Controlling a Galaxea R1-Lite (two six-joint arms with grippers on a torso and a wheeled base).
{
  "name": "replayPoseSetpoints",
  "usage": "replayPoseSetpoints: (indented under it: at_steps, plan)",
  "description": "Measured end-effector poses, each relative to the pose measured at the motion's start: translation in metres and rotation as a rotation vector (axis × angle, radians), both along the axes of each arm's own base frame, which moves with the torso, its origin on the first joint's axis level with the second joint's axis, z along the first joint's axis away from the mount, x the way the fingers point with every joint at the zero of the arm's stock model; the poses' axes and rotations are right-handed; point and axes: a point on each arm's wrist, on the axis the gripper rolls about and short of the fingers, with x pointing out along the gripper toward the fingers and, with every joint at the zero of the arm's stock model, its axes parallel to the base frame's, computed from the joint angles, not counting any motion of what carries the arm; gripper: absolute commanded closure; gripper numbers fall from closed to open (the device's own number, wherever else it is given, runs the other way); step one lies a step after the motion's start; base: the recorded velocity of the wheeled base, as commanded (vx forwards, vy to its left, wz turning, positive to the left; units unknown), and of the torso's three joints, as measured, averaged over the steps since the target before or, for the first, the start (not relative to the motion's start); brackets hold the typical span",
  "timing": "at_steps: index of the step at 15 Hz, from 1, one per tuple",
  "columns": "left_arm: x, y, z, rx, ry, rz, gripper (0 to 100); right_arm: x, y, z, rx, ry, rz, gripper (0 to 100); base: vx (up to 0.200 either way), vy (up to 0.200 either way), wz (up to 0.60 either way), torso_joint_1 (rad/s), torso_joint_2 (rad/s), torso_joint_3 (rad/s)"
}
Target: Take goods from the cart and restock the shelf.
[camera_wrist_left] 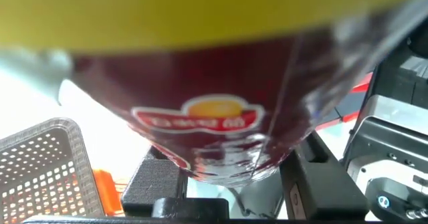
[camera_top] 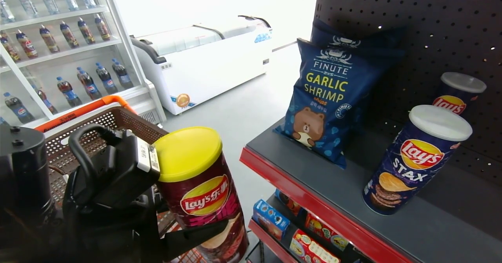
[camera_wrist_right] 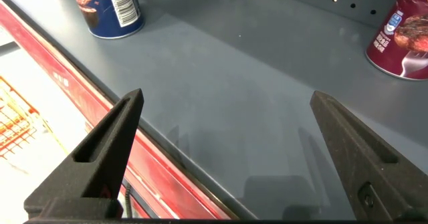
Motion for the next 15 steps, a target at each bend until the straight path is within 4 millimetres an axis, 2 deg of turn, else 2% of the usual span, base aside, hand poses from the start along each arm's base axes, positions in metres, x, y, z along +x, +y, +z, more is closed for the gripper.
replayPoseSetpoints:
  at_steps: [6, 15]
  plan:
    - [-0.0037, 0.0021, -0.0061, 0.004, 0.021, -0.026, 100, 0.0000, 0.0000, 0.0000, 0.000, 0.000, 0.000, 0, 0.000, 0.000, -0.60, 0.002, 0.00, 0.003]
    - [-0.0094, 0.0036, -0.0048, -0.013, 0.021, -0.074, 100, 0.0000, 0.0000, 0.0000, 0.000, 0.000, 0.000, 0, 0.000, 0.000, 0.00, 0.000, 0.00, 0.000]
